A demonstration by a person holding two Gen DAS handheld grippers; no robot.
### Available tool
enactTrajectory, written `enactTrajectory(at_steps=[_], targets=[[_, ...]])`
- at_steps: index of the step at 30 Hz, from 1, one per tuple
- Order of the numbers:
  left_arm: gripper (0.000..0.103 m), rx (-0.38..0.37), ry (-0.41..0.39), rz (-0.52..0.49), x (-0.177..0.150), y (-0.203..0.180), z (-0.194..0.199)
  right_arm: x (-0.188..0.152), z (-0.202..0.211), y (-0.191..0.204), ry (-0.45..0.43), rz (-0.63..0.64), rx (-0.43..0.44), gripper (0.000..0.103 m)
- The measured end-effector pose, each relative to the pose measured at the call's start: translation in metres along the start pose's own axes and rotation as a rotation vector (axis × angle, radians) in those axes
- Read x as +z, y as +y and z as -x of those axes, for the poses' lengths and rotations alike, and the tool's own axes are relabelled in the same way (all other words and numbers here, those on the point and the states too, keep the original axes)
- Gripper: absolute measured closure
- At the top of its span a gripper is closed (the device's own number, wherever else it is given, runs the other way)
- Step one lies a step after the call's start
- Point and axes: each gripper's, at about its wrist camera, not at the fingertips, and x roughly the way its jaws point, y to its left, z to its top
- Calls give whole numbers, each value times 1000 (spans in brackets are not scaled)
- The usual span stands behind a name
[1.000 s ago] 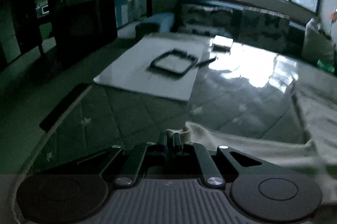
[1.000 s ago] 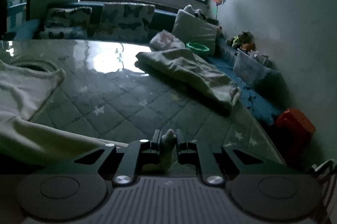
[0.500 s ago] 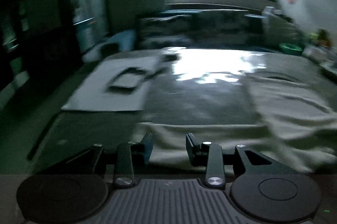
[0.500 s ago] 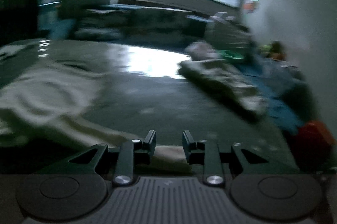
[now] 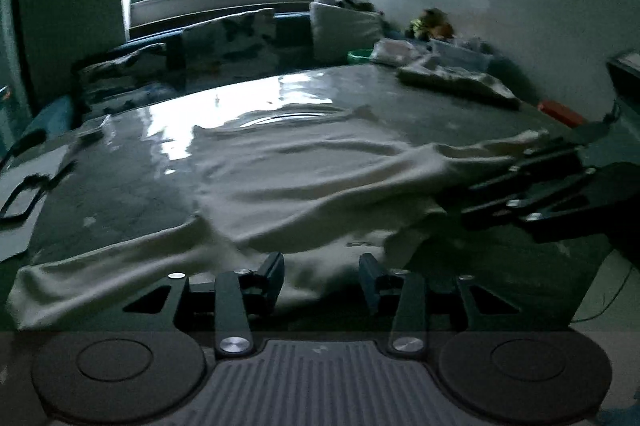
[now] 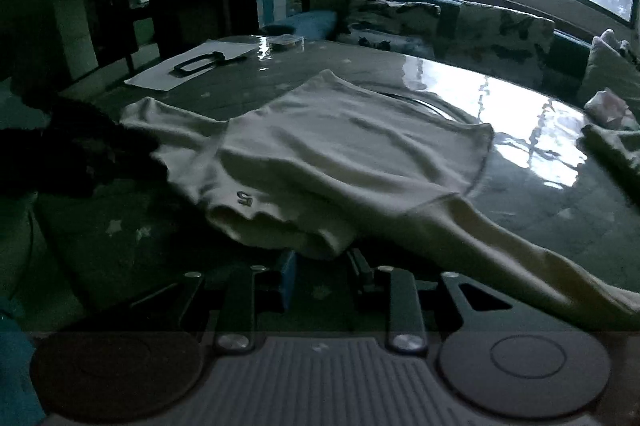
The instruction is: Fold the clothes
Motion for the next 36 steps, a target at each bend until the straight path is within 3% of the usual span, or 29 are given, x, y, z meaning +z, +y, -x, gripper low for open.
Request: enactTrajectory(at_steps=[10, 14, 16, 22, 26, 30, 32, 36], targets=[[59, -6, 46, -42, 1, -19, -30, -7, -29, -4, 20, -78, -49, 79], [83, -20, 48, -77, -1, -24, -31, -10, -32, -2, 10, -83, -55, 96], [93, -24, 42, -80, -1, -24, -29, -11, -28, 1, 0, -67, -58, 99], [99, -54, 6, -107, 3, -21, -9, -5, -1, 12, -9, -17, -26, 102], [99, -72, 11, -142, 0, -22, 3, -6, 19, 24, 14, 16, 22, 102], [95, -49, 19, -140, 0, -24, 0, -8, 20, 28, 34, 35, -1, 96], [89, -36, 19, -130, 2, -25, -3, -6, 12, 23, 25, 11, -22, 85], [62, -10, 20, -125, 4, -27, -11, -2, -9, 12, 35, -35, -44, 81]])
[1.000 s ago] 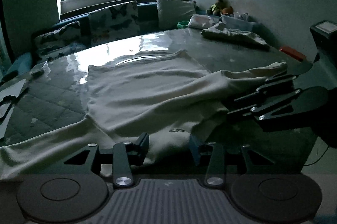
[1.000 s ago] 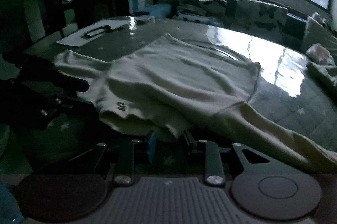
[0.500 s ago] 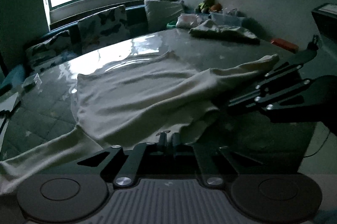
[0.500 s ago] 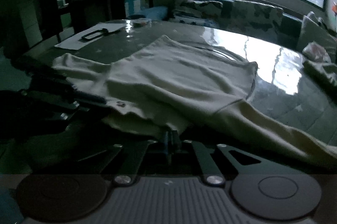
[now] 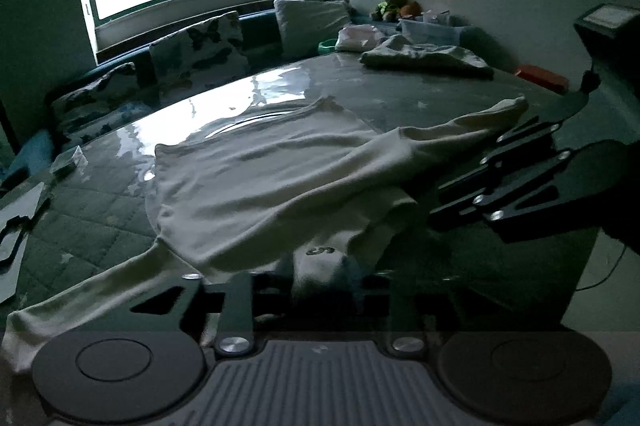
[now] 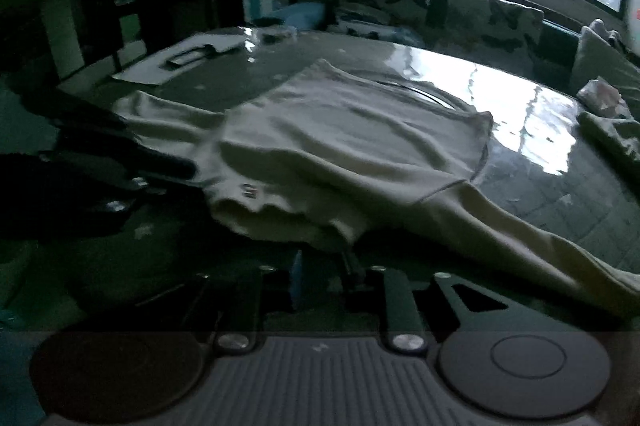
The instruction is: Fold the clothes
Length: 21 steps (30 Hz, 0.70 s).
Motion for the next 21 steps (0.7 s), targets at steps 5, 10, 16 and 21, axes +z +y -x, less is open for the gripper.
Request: enactTrajectory(at_steps=[5, 10, 16, 21], targets=[[59, -11, 16, 6, 3, -3, -15, 2, -22, -14, 1, -77, -7, 80], [95, -29, 66, 9, 1, -1, -29, 1, -35, -17, -9, -107, -18, 98], [97, -57, 28, -9, 0, 5, -5, -1, -11, -4, -22, -33, 21, 100], [97, -89, 33, -82, -9, 5, 17, -5, 21, 17, 10, 43, 73, 100]])
